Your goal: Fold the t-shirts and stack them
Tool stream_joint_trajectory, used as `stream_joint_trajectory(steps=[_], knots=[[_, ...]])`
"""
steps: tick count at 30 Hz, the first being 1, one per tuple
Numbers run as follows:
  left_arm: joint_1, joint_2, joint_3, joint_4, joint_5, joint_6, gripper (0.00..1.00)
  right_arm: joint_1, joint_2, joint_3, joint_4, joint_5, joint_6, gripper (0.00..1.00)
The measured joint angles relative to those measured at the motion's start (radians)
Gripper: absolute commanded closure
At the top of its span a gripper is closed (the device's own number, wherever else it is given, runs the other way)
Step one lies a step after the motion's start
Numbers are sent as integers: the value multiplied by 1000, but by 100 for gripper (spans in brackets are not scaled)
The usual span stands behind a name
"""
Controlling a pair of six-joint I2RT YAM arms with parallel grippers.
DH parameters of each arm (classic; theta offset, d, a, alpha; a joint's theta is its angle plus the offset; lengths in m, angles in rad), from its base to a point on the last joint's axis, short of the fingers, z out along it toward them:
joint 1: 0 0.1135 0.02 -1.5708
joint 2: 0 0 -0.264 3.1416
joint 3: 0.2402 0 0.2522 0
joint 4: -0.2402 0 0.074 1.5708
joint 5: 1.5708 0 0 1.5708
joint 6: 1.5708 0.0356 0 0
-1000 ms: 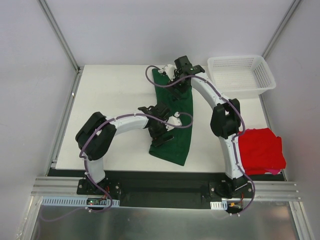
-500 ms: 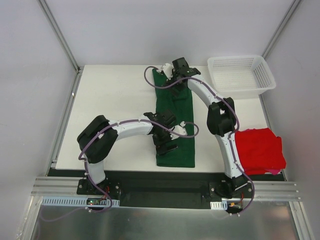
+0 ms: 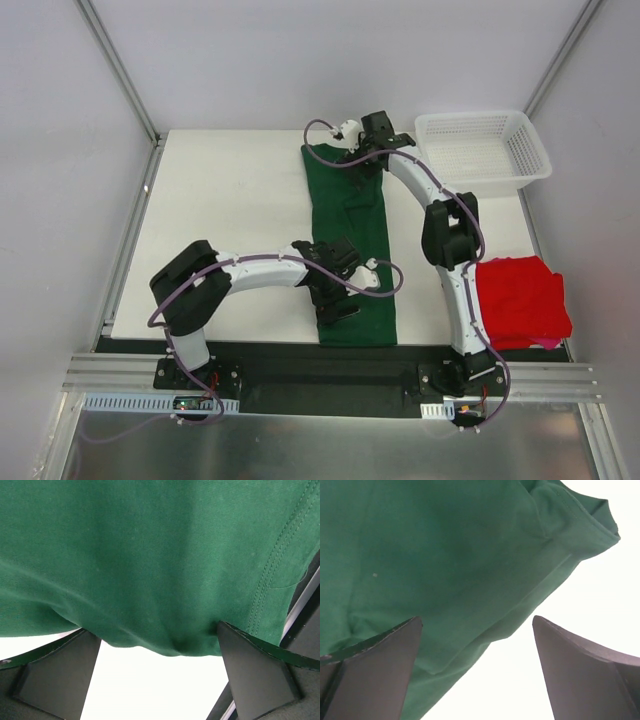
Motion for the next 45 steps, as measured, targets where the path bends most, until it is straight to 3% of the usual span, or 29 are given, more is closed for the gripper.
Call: stream_joint_trajectory(steps=[11,16,23,27,37,45], knots=[[-2,-21,-25,14,0,-4,1,2,-53,4,-174,-366,161,3],[34,-52,-33,-57,21,-10,1,9,-60,4,-248,-436,200,3],[233,-243,5,-195,19,23,1,23,-56,-13,-262,-411,190,3],[237,-321,61,-230,10,45,1,55,-43,-16,-261,-369,156,3],[333,-329,73,-270,-1,18,1,151,10,-18,-259,-252,47,3],[340,-375,73,-288,-8,18,1,166,43,-25,-238,-153,-48,3]])
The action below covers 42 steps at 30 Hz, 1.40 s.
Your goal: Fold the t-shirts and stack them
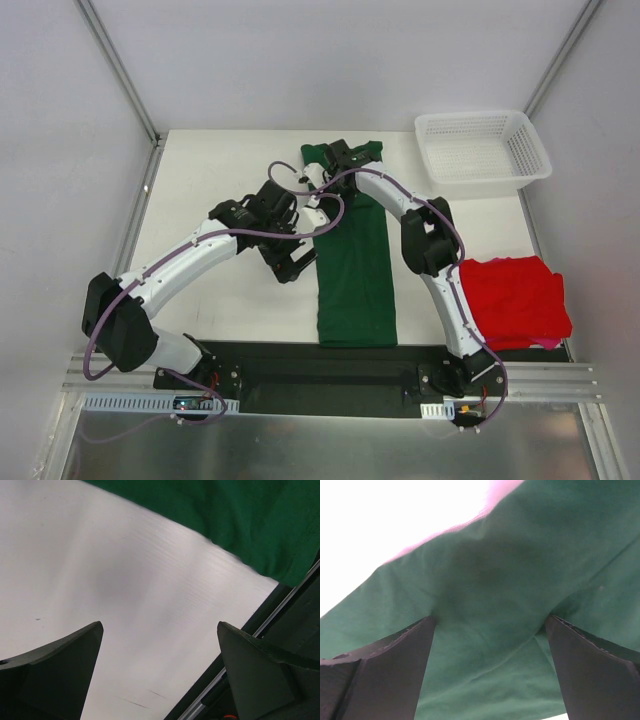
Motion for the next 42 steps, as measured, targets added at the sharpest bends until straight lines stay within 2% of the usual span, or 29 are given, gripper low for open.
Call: stream_joint_trajectory(steps=[16,24,32,42], knots=[[2,-10,56,-12,-18,4,1,102,36,43,-29,39,-36,3],[2,-8,73,-16,-18,8,1,107,61,91,-63,42,-21,3],[2,1,97,-15,-17,16,1,106,19,7,-18,45,-21,4],[2,37,130,-15,-18,28,1,91,16,26,-21,61,-29,3]])
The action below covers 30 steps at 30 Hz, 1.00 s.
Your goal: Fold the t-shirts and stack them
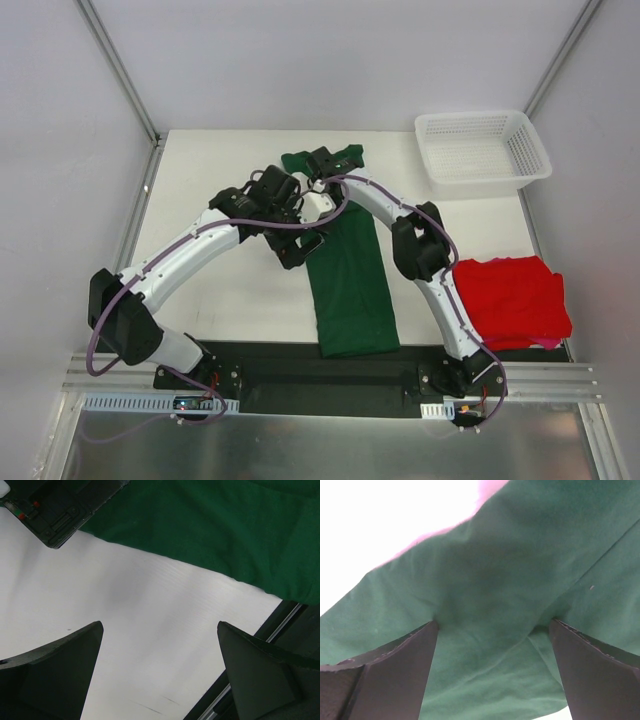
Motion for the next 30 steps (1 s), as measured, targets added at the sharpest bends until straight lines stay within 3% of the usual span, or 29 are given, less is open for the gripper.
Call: stream_joint_trajectory(steps=[16,22,30], knots=[[-16,23,63,42,8,70,1,-8,-215,-143,-212,-95,-46,3],[-10,28,67,40,8,102,1,-5,-325,-377,-238,-152,-18,3],[249,4,23,31,-33,100,1,4,-401,-588,-117,-145,-7,3]])
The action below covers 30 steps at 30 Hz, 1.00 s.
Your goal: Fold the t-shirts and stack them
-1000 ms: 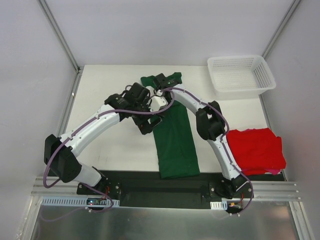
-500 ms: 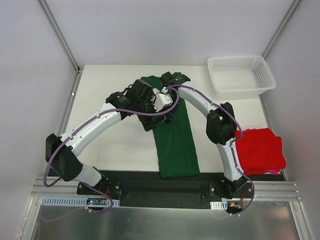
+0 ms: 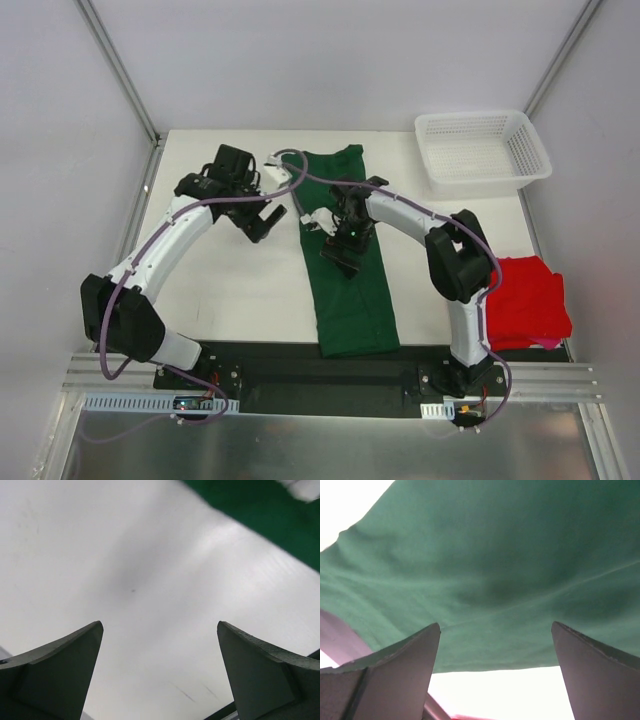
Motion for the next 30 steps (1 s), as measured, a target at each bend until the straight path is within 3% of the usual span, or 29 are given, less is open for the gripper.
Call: stream_joint_trajectory(steps=[7,18,30], knots=[[158,-45,-44,-19,-53,25,1,24,-22,-1,88,23,0,3],[367,-104,-51,-12,-90,51,1,47,-23,-1,86,28,-4,4],[385,-111,-82,-4,-122,80,1,87,-21,-35,111,18,-4,3]])
